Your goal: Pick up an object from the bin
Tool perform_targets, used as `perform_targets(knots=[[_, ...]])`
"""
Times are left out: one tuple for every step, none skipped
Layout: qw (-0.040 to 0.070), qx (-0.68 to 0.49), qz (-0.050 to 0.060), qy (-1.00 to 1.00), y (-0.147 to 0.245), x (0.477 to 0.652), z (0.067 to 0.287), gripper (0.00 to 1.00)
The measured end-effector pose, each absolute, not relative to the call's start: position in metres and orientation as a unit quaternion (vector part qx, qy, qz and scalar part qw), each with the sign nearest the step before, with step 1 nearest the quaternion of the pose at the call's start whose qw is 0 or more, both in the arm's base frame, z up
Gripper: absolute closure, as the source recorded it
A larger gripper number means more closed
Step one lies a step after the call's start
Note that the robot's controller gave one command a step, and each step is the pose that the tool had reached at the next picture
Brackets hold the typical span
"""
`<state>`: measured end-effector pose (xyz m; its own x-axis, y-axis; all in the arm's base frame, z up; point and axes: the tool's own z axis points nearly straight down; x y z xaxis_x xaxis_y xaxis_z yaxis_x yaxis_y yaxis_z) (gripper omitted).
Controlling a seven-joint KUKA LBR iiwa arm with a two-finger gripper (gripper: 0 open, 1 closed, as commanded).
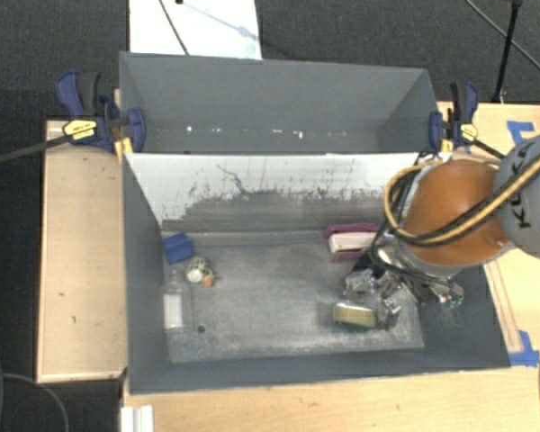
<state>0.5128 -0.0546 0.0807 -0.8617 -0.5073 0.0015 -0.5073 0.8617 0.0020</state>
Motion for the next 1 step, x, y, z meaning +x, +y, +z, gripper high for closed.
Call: perform_targets(knots=[[-0.005,0.243,0.002,-0.97,-0.0458,0.5131,0.2143,1.0]])
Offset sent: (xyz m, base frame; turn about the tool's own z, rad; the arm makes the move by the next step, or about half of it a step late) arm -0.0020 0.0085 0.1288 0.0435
